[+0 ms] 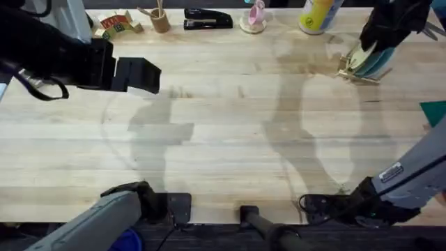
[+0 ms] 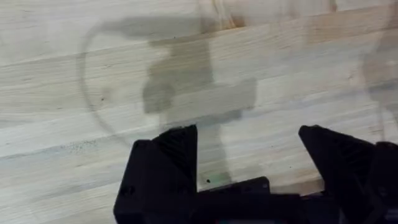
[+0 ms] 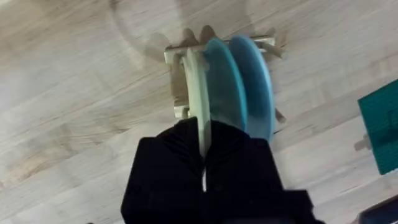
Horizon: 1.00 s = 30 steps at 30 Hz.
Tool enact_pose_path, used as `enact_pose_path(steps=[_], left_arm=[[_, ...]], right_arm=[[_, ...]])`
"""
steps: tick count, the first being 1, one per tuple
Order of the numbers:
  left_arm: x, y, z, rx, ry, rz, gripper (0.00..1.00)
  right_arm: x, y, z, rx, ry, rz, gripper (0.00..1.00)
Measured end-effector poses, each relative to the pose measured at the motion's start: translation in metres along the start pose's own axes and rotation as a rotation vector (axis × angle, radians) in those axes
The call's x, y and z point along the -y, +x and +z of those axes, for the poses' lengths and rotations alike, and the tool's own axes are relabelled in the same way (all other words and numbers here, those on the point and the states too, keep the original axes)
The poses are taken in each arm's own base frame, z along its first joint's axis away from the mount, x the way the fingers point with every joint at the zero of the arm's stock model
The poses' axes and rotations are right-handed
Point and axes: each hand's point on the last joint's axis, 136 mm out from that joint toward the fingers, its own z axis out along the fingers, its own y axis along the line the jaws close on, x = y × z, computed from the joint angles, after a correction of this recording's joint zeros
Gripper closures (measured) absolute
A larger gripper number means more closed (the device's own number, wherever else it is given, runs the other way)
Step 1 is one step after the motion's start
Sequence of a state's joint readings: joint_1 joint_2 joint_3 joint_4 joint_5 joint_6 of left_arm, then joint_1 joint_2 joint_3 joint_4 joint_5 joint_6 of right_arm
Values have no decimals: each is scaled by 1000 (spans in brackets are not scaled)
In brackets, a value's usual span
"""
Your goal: Pick up the plates from the table one by one and place each into a slot on the dish rack.
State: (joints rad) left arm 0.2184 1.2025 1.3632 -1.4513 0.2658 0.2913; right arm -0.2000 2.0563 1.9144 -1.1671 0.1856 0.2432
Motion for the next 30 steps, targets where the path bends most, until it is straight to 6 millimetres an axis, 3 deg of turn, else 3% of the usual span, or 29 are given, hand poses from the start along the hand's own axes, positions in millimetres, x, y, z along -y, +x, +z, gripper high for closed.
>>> enact_pose_path(steps=[15, 22, 30], left_arm=[[0, 0, 0, 0, 0, 0, 6], [0, 0, 0, 1, 0, 0, 7], [0, 0, 0, 1, 0, 0, 7]], right_arm=[[-2, 1, 4, -10, -2, -5, 971], [-3, 1, 4, -10, -5, 3, 783], [-3, 1, 4, -10, -5, 6, 763]])
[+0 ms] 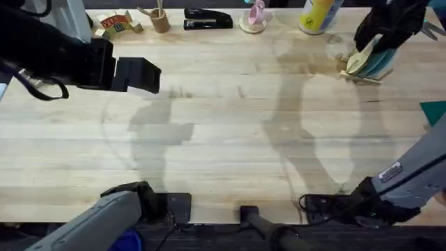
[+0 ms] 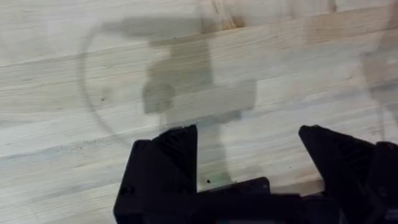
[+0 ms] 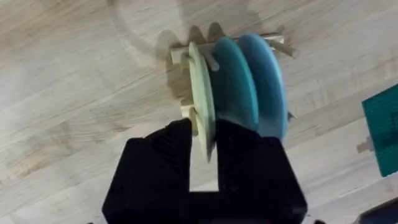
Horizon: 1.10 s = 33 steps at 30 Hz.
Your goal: Pick up the plates from the table one by one and place each into a slot on the dish rack.
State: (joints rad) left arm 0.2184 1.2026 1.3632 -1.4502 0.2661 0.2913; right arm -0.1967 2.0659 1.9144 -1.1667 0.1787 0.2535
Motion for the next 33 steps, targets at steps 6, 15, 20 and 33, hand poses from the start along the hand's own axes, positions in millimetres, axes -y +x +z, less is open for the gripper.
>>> enact_pose_path(steps=[6, 15, 20, 33], left_arm=[[0, 0, 0, 0, 0, 0, 7], [0, 0, 0, 0, 0, 0, 8], [0, 0, 0, 0, 0, 0, 7], [0, -1, 0, 2, -1, 1, 6]], right_arm=[[0, 0, 0, 0, 0, 0, 763], [0, 0, 0, 0, 0, 0, 728], [0, 0, 0, 1, 0, 0, 721], [12, -23, -43, 92, 46, -15, 713]])
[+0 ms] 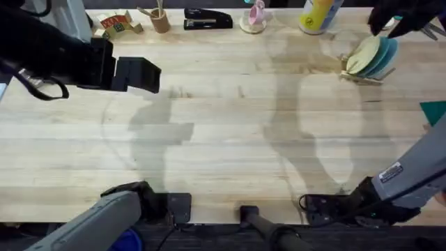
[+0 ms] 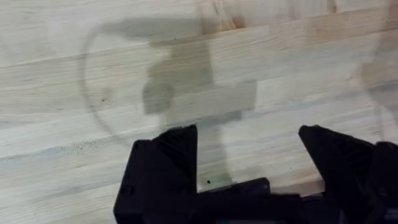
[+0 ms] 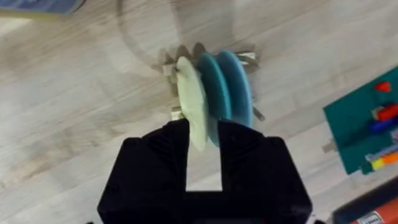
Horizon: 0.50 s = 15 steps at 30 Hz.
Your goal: Pick up the plates from the table one by one and place each into a slot on the dish rack.
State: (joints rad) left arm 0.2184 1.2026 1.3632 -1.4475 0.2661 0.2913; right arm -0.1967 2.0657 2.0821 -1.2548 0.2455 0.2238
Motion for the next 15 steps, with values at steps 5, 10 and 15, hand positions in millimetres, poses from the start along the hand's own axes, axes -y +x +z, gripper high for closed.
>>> enact_pose_path(steps=[5, 10, 15], left_arm=[[0, 0, 0, 0, 0, 0, 8], [-1, -3, 0, 11, -3, 3, 7], [-1, -3, 0, 11, -3, 3, 7]], right_arm=[[7, 0, -18, 1, 20, -14, 713], [11, -1, -29, 9, 26, -26, 16], [12, 2, -29, -5, 29, -29, 8]])
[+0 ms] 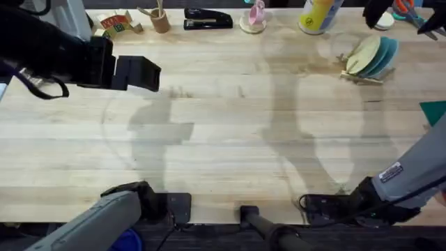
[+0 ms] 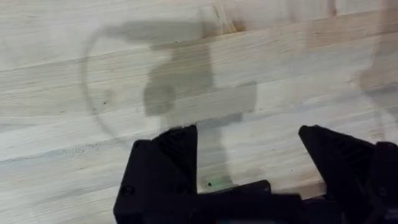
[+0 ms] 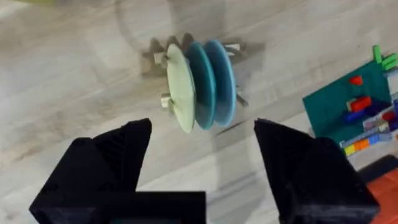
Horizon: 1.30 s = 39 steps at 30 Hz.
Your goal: Pick up the plates from the table one by one and place each into a slot on the dish rack.
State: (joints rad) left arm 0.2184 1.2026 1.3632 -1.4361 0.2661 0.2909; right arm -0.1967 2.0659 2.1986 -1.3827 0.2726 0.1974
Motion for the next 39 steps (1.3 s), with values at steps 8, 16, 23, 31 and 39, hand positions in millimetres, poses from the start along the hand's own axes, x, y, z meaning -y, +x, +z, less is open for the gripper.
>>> enact_pose_path(steps=[8, 16, 23, 31, 39], left_arm=[[0, 0, 0, 0, 0, 0, 7], [0, 0, 0, 0, 0, 0, 7], [0, 0, 0, 0, 0, 0, 7], [0, 0, 0, 0, 0, 0, 7], [0, 0, 0, 1, 0, 1, 7]], right_arm=[[2, 7, -1, -29, 6, -7, 9], [9, 20, -20, -36, 7, -9, 12], [10, 28, -35, -34, -20, -11, 10], [11, 37, -67, 14, -78, -13, 9], [25, 61, -122, 104, -121, -4, 9]])
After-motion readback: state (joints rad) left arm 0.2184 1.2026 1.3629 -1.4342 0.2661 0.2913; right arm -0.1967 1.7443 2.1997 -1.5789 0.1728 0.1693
